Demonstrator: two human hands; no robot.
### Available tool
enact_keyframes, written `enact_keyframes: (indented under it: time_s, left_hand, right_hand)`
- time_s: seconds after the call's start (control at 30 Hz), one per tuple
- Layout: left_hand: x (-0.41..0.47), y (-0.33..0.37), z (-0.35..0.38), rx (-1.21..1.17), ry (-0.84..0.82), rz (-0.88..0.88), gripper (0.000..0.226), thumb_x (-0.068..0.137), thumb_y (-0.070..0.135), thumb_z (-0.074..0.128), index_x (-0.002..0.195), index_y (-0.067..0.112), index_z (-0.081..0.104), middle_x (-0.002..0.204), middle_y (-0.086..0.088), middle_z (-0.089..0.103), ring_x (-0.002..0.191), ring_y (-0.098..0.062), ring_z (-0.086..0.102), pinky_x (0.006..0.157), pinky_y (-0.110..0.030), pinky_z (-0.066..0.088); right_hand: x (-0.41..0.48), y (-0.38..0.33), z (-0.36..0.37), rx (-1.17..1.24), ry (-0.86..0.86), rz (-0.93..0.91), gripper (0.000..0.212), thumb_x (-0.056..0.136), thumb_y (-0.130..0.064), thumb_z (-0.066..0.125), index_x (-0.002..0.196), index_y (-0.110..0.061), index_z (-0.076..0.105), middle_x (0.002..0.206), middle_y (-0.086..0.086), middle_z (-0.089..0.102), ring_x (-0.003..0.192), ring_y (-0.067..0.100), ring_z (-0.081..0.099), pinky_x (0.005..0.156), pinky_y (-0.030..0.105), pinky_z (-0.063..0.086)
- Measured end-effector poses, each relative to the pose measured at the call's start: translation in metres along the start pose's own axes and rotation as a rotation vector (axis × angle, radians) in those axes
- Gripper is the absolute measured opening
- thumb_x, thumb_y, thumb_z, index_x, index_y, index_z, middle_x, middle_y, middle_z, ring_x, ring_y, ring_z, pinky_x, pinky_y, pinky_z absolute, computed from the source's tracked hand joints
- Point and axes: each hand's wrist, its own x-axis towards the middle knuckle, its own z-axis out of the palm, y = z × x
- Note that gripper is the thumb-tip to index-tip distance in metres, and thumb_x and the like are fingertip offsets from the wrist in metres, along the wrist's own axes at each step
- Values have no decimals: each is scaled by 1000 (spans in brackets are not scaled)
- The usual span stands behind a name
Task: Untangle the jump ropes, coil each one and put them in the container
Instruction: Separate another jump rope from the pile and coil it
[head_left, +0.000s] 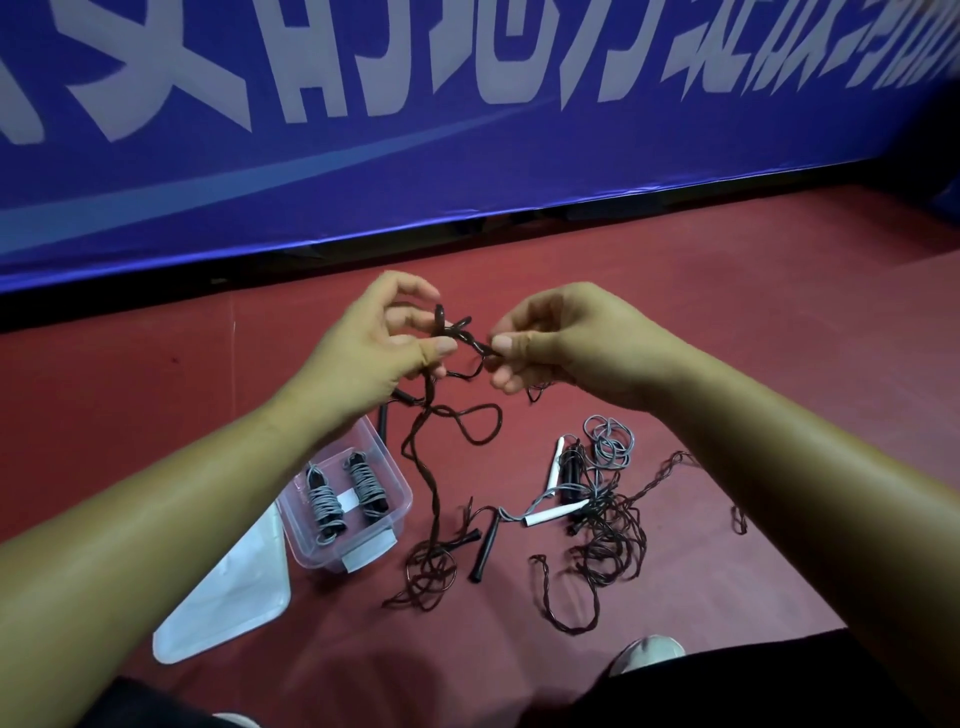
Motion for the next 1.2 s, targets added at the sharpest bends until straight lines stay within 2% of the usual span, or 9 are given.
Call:
enact_keyframes:
  time_s: [0.13, 0.3, 0.5, 0.6, 0.77, 0.9, 1.0, 1.1, 1.2]
  left_hand:
    - [0, 1, -1, 66, -27, 37, 26, 82, -5, 70, 97, 16, 64, 81, 7, 66, 67, -19, 70, 75, -41, 48]
    - [0, 6, -4, 68, -50, 46, 28, 69, 8, 78, 90, 15, 61, 77, 8, 67, 63, -13, 67, 63, -24, 50]
    - [-2, 3, -3, 15, -52, 67, 33, 65, 11, 80, 88, 16, 57, 71, 9, 66, 70, -13, 66, 70, -21, 53]
    - [-3, 4, -4, 26, -45, 83, 34, 66, 7, 80, 86, 15, 55, 67, 11, 61, 63, -5, 59, 63, -16, 48]
    - [-5, 9, -3, -27, -85, 84, 39, 59, 7, 79, 82, 12, 49, 67, 2, 60, 63, -8, 56, 62, -16, 48]
    - [-7, 10, -2, -52, -56, 91, 43, 56, 9, 85, 79, 14, 49, 68, 0, 62, 62, -10, 56, 62, -18, 47]
    - [-7, 8, -1, -193, -114, 32, 53, 50, 6, 92, 80, 12, 49, 64, 1, 65, 58, -11, 62, 60, -18, 51]
    - [-7, 6, 0, -360, -163, -63, 67, 38, 31, 99, 83, 12, 52, 65, -3, 65, 56, -16, 66, 58, -21, 52]
    - [-6, 5, 2, -409, -141, -82, 72, 36, 37, 99, 88, 13, 55, 68, -1, 66, 57, -16, 65, 57, -21, 49]
  right_hand:
    - [1, 0, 1, 111, 61, -19, 7, 92, 9, 58, 97, 4, 60, 73, 21, 68, 62, 19, 71, 61, 22, 58]
    - [0, -4, 11, 236, 58, -115, 10, 93, 12, 55, 99, 5, 56, 78, 25, 65, 62, 19, 71, 60, 22, 58]
    - [3, -2, 16, 266, 32, -128, 12, 93, 13, 53, 95, 2, 54, 71, 17, 70, 61, 18, 70, 60, 23, 58]
    - [1, 0, 21, 168, 22, -173, 11, 93, 12, 56, 97, 2, 55, 72, 21, 68, 64, 23, 72, 64, 28, 60]
    - [0, -2, 24, -68, -3, -260, 40, 93, 12, 58, 131, -2, 58, 75, 21, 66, 69, 28, 73, 68, 30, 60]
    - [-2, -3, 24, -115, -46, -304, 36, 94, 10, 56, 129, -1, 60, 72, 10, 66, 73, 32, 74, 71, 34, 61]
    - [-4, -7, 22, -108, -90, -316, 30, 94, 9, 57, 123, 4, 56, 74, 17, 65, 73, 34, 74, 71, 40, 62]
    - [-8, -12, 19, -155, -113, -308, 30, 92, 6, 62, 120, -1, 54, 77, 30, 63, 71, 33, 74, 69, 38, 61]
    - [-11, -13, 17, -220, -52, -336, 25, 90, 5, 66, 108, -5, 54, 78, 34, 62, 66, 31, 74, 63, 37, 60]
